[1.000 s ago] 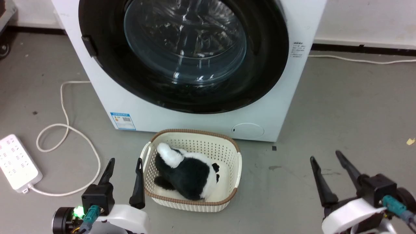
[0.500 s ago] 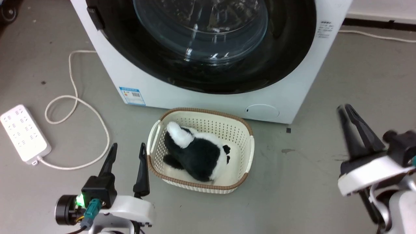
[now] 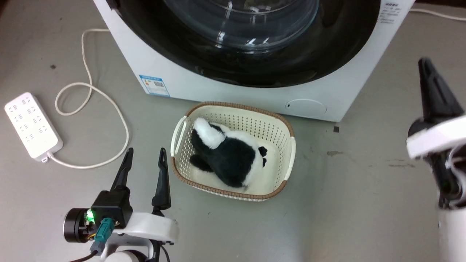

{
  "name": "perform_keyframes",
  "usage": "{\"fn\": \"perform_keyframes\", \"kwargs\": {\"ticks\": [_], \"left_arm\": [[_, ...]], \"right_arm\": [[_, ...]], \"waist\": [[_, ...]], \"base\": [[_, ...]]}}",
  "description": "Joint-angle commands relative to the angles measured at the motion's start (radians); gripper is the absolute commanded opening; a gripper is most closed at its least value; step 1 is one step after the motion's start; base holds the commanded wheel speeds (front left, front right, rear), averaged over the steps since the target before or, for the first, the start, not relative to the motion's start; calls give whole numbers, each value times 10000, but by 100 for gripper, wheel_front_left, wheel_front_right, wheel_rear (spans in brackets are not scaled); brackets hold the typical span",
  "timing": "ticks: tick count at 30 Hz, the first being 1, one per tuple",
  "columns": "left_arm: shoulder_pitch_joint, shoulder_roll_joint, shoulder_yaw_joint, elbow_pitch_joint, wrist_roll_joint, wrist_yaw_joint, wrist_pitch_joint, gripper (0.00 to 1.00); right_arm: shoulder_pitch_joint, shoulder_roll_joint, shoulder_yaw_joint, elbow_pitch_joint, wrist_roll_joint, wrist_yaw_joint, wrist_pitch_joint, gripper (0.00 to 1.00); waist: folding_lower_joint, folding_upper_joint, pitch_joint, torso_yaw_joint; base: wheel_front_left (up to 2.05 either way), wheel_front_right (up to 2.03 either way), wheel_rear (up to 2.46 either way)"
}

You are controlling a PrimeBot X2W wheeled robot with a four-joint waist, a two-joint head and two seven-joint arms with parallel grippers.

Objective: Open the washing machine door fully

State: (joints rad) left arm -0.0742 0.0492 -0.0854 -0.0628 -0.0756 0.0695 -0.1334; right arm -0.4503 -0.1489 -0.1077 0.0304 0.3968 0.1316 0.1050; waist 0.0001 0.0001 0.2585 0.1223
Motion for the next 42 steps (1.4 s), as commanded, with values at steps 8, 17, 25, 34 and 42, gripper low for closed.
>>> {"fn": "perform_keyframes", "kwargs": {"ticks": [8,17,25,34,42], "left_arm": [[-319,8,-132,-49,-104,214,-253,100],[-545,8,-316,-182,-184,316,-441,100],[-732,8,-512,-178,-311,423,-588,100],[-1024,9,-791,-127,-509,558,-818,100],[-1158,9,-945,-90,-684,710,-985,100]], "right_arm": [[-1825,342,-862,971,1708,-6,1341,0],[-4087,274,-2274,2976,2282,-6,3241,0],[-5995,75,-3540,4518,2192,-7,4687,0],[-8360,262,-5259,5971,1636,-8,6460,0],[-9291,610,-6617,6165,1460,-8,7661,0]], "waist": [[-1,-1,544,285],[-1,-1,1166,596],[-1,-1,1624,843],[-1,-1,2261,1197],[-1,-1,2580,1362]], "base": [[0,0,0],[0,0,0],[0,0,0],[0,0,0],[0,0,0]]}}
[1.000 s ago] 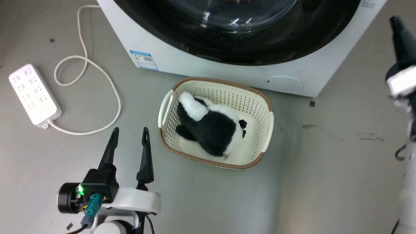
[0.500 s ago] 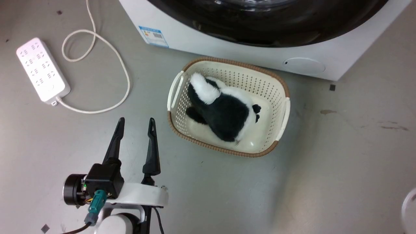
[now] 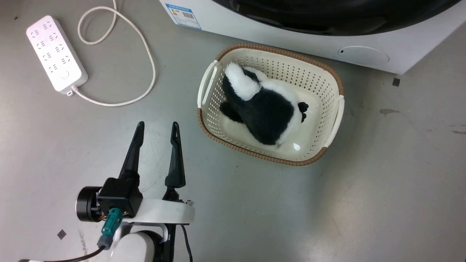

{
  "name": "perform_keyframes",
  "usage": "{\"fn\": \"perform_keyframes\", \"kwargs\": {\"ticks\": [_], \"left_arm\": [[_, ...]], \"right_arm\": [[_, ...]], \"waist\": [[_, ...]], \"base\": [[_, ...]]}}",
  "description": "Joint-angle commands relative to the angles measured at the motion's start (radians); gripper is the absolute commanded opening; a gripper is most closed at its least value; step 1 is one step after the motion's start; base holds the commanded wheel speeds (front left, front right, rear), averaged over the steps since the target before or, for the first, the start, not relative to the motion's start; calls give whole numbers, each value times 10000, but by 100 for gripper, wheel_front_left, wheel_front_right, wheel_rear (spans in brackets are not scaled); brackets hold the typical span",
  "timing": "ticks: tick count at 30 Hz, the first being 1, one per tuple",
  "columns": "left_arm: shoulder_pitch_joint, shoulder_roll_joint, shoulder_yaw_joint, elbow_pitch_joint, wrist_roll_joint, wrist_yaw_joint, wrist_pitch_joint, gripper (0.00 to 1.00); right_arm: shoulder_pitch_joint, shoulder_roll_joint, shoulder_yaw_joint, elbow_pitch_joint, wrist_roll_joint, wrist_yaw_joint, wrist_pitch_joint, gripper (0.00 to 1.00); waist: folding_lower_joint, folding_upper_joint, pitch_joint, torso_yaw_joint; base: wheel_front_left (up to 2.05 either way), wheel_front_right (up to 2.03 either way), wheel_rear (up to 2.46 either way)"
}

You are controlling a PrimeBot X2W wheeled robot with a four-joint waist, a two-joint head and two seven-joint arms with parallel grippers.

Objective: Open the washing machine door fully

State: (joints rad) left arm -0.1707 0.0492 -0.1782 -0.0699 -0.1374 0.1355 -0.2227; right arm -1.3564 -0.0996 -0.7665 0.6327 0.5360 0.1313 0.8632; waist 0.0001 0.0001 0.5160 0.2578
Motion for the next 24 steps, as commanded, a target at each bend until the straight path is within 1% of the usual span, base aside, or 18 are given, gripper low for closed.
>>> {"fn": "perform_keyframes", "kwargs": {"ticks": [1,8,10,12,15,19,24], "left_arm": [[-184,10,-11,0,-126,125,-154,100],[-191,10,68,46,-81,117,-300,100],[-158,10,86,89,-78,106,-342,100],[-119,10,82,141,-64,84,-384,100],[43,10,102,223,-6,40,-391,100],[285,10,193,281,78,-34,-391,100],[507,10,439,244,176,-133,-391,100]], "right_arm": [[-271,260,-379,-18,109,-5,567,0],[311,464,-1048,-535,570,-5,1924,0],[589,482,-1255,-533,764,-5,2237,0],[915,487,-1249,-359,1072,-6,2532,0],[1694,490,-980,-157,1618,-6,2529,0],[2632,491,-364,64,2390,-6,2397,0],[3654,492,835,283,3425,-6,2310,0]], "waist": [[-1,-1,4,-25],[-1,-1,-265,-155],[-1,-1,-421,-193],[-1,-1,-593,-204],[-1,-1,-1030,-260],[-1,-1,-1480,-308],[-1,-1,-1876,-343]], "base": [[0,0,0],[0,0,0],[0,0,0],[0,0,0],[0,0,0],[0,0,0],[0,0,0]]}}
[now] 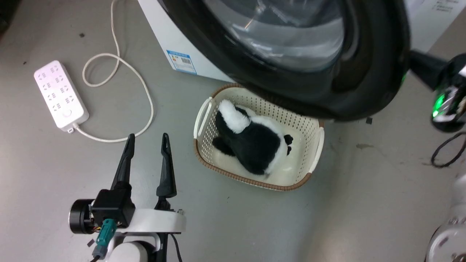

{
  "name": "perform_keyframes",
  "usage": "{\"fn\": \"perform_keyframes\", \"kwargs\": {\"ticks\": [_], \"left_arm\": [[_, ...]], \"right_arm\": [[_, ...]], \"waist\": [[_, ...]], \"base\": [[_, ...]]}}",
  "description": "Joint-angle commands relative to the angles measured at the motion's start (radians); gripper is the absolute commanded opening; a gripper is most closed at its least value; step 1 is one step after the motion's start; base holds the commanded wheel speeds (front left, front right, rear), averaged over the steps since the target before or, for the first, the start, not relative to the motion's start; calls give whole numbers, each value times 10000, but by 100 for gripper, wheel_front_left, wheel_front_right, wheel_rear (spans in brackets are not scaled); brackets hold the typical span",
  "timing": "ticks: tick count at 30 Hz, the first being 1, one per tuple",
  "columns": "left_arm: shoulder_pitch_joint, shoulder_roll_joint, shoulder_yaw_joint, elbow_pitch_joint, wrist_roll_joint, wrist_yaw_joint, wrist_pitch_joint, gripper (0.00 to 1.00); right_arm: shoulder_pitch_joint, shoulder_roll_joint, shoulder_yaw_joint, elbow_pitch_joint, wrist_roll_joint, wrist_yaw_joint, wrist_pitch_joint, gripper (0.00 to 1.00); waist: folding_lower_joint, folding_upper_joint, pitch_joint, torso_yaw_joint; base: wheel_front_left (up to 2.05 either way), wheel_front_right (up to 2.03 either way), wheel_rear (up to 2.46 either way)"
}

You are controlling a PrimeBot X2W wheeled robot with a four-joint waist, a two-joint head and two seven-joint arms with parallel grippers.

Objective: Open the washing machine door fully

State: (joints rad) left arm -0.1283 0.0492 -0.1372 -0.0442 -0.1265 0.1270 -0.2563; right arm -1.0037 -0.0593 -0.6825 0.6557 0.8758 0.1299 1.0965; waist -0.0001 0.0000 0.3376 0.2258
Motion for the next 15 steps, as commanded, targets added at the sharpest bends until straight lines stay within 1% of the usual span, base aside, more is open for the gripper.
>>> {"fn": "perform_keyframes", "kwargs": {"ticks": [1,6,8,15], "left_arm": [[121,10,85,-17,93,-81,-55,100],[288,10,303,39,208,-253,-55,100],[382,10,375,101,245,-310,-55,100],[760,10,367,406,158,-534,-55,100]], "right_arm": [[343,90,307,59,221,8,-34,0],[1464,90,1875,-60,1469,8,-102,0],[1922,90,2525,-138,2153,8,-259,0],[3620,90,5659,-887,4191,8,-1160,0]], "waist": [[1,0,-170,-27],[1,0,-616,-16],[1,0,-801,-40],[1,0,-1270,-63]], "base": [[0,0,0],[0,0,0],[0,0,0],[0,0,0]]}}
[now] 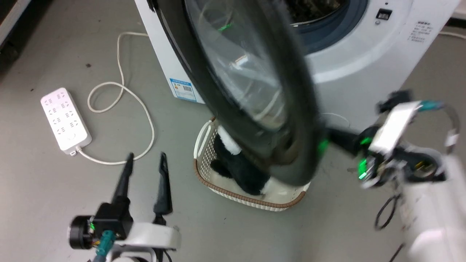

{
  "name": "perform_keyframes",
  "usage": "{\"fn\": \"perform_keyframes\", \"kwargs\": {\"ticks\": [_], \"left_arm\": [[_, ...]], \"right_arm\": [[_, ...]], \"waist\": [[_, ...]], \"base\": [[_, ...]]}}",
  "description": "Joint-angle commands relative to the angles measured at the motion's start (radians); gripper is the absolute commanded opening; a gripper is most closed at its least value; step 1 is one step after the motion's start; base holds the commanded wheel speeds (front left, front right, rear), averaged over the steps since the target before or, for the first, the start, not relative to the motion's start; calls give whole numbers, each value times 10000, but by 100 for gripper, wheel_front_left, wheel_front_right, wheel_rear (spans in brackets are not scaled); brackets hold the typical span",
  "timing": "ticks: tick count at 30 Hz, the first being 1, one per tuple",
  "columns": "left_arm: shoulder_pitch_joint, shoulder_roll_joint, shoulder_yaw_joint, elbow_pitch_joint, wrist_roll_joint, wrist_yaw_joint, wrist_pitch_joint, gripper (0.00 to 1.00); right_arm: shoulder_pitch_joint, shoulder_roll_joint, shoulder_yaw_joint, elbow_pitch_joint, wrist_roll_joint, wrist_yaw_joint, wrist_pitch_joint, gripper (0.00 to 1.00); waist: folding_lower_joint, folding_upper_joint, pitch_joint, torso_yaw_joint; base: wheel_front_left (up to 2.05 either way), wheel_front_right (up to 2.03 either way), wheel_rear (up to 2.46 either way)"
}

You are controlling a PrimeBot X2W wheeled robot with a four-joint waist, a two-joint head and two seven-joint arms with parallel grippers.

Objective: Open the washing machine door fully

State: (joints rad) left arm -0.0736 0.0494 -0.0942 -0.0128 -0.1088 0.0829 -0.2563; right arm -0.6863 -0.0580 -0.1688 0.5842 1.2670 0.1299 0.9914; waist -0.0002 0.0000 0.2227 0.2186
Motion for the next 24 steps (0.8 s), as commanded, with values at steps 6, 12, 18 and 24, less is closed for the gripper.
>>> {"fn": "perform_keyframes", "kwargs": {"ticks": [6,12,18,24], "left_arm": [[523,8,-286,428,-150,-503,-55,100],[697,8,-432,597,-283,-724,-55,100],[751,8,-420,640,-461,-711,-55,100],[733,8,-34,551,-636,-691,-55,100]], "right_arm": [[1677,77,2890,-1055,1541,8,-952,0],[2283,77,4539,-1562,2317,8,-1926,0],[2287,73,4673,-1794,2133,8,-3140,100],[2259,-805,3947,-2774,114,8,-5459,100]], "waist": [[2,0,-342,67],[2,0,-477,115],[2,0,-632,-37],[2,0,-939,-392]], "base": [[0,0,0],[0,0,0],[0,0,0],[0,0,0]]}}
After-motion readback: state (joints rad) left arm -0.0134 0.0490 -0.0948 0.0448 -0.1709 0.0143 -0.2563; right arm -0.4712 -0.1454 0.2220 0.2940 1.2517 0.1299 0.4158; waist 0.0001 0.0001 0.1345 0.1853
